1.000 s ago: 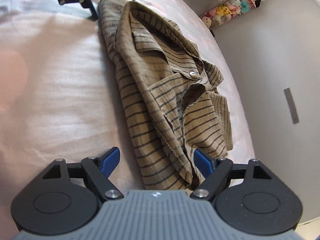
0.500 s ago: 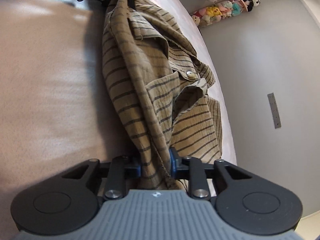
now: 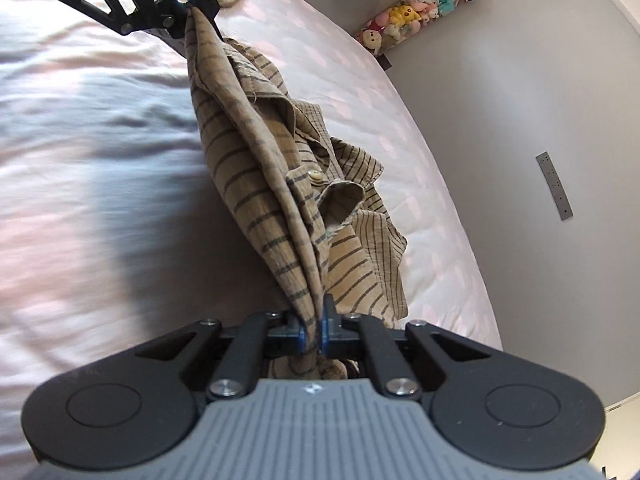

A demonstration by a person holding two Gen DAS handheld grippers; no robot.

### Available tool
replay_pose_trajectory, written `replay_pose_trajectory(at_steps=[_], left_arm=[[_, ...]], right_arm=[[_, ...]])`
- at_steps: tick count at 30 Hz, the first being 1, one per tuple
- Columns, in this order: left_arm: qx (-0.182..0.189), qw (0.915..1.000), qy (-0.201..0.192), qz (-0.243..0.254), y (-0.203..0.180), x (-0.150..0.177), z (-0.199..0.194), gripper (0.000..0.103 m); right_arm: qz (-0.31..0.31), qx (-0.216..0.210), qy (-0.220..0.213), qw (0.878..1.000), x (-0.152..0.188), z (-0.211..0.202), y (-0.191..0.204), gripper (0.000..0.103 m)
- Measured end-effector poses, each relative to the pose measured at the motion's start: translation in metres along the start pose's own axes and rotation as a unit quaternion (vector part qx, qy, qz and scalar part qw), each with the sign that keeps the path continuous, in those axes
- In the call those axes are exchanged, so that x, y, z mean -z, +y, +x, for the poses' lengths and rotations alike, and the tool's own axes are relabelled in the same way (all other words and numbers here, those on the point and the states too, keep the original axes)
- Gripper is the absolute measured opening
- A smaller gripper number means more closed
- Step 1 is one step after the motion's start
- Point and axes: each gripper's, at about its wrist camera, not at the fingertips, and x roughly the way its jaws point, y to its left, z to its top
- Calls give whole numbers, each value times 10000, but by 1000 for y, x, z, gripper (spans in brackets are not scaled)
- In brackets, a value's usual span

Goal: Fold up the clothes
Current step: 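Lower the shirt with both grippers and regrasp its folded edge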

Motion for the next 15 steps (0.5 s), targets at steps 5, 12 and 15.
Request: replay_pose_trajectory(at_steps=[5,12,15], left_arm=[[349,9992,25,-196,-33,3,-53,5],[670,9966,158,-447,-66,4,-81,5],[868,9928,353,-739,-76,5,-74,6]], right_arm=[[140,-243,65,9996,3,-55,17,8],[326,-497,360,9976,17,-98,71,9],[360,-607,555,9960,22,-100,90,11]])
